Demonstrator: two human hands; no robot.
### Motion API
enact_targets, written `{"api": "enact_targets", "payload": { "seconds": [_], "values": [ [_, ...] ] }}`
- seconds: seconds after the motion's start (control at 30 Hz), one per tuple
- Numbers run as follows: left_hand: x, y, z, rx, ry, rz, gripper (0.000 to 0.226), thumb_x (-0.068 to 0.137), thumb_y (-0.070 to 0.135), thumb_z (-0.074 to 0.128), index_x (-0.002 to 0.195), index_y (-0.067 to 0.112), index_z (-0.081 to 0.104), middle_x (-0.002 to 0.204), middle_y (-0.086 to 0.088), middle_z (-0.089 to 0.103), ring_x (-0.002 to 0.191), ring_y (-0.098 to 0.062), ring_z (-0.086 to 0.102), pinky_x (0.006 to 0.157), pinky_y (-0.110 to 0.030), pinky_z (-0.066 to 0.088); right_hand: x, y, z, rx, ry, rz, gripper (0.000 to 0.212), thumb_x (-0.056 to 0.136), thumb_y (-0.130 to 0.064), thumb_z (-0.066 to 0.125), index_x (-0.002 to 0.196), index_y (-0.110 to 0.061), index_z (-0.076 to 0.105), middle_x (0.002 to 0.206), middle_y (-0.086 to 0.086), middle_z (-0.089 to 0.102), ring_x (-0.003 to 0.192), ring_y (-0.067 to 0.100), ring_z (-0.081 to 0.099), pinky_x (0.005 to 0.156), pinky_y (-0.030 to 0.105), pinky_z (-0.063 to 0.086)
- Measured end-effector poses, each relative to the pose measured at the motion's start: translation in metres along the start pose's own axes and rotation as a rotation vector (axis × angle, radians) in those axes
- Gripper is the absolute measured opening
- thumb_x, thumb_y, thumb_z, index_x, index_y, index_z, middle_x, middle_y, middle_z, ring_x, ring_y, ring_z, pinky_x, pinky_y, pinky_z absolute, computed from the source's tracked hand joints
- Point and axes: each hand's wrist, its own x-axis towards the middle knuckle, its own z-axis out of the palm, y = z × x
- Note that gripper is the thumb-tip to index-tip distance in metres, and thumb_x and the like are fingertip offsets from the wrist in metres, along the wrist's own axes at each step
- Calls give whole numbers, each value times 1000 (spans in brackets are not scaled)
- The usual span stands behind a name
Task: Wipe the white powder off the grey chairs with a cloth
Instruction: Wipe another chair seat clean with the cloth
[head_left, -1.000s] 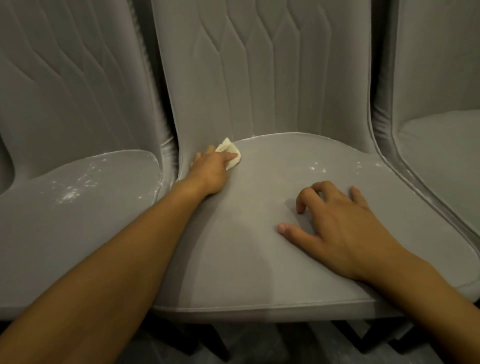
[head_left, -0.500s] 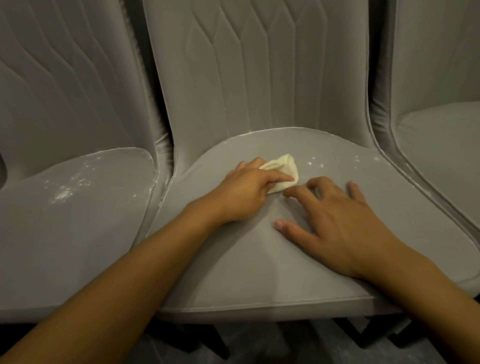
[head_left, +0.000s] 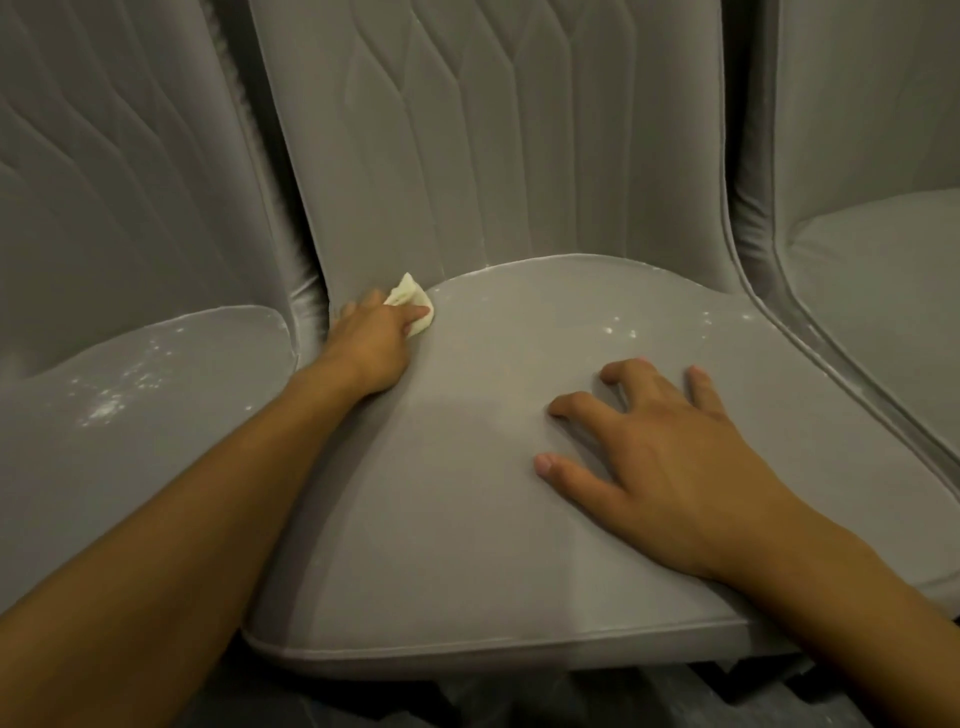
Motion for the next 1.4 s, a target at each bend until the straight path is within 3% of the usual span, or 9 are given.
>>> {"api": "enact_targets", "payload": {
  "seconds": [0.17, 0.27, 0.37, 0.6, 0.8, 0.97, 1.07, 1.27, 1.4],
  "values": [
    [-50, 16, -6, -231, -56, 218, 43, 105, 19, 40, 142, 29, 58, 127, -16, 50, 120, -37, 51, 107, -31, 33, 1, 0, -1, 5, -8, -6, 68, 85, -80, 5, 141, -48, 28, 147, 0, 32, 144, 22, 25, 120, 60, 11],
    [-111, 20, -20, -259, -108, 404, 47, 100, 32, 36, 142, 43, 55, 115, 4, 48, 106, -22, 53, 100, -35, 42, 1, 1, -2, -2, -25, -8, 68, 85, -80, 3, 142, -49, 25, 149, -1, 28, 145, 21, 23, 120, 60, 11],
    [-162, -2, -29, -294, -114, 390, 43, 103, 45, 33, 142, 59, 45, 115, 23, 44, 108, -8, 51, 96, -28, 43, 1, 0, -2, -7, -32, -6, 68, 85, -79, 2, 142, -49, 22, 151, 0, 26, 146, 22, 21, 119, 61, 11],
    [-209, -42, -25, -313, 5, 290, 41, 103, 50, 32, 138, 57, 51, 124, 21, 48, 115, -11, 53, 97, -34, 45, 3, 0, 1, -77, -64, -19, 74, 83, -77, -9, 152, -51, 0, 158, 0, 14, 151, 27, 9, 118, 63, 10],
    [-232, -40, -39, -290, -50, 577, 39, 109, 35, 36, 141, 40, 57, 135, 12, 51, 121, -15, 55, 102, -25, 41, 3, 0, 2, -94, -48, -12, 74, 84, -78, -7, 152, -52, 8, 156, 0, 20, 150, 26, 15, 118, 61, 14],
    [-199, -51, -33, -180, -27, 400, 45, 104, 41, 31, 143, 60, 41, 125, 23, 37, 109, -10, 43, 101, -30, 36, 5, 0, 2, -123, -47, -14, 77, 81, -80, -12, 151, -53, 6, 154, -3, 22, 147, 21, 19, 118, 58, 17],
    [-161, -44, -29, -155, -7, 243, 47, 101, 33, 34, 141, 53, 50, 122, 11, 42, 105, -20, 40, 100, -44, 38, 3, 0, 1, -134, -45, -16, 79, 80, -80, -14, 151, -53, 8, 154, -3, 23, 147, 21, 21, 118, 57, 18],
    [-166, 9, -29, -273, -108, 492, 43, 105, 27, 40, 140, 45, 55, 127, 10, 45, 111, -17, 43, 100, -30, 35, 2, -1, 2, -142, -46, -2, 79, 81, -79, -12, 152, -53, 9, 154, -2, 23, 147, 22, 20, 118, 58, 18],
    [-119, 13, -25, -117, -44, 317, 48, 107, 19, 40, 145, 49, 47, 130, 1, 44, 115, -26, 41, 102, -38, 35, 2, -1, 2, -133, -49, -14, 78, 80, -79, -13, 152, -54, 7, 155, -4, 20, 148, 21, 18, 119, 57, 15]
  ]
}}
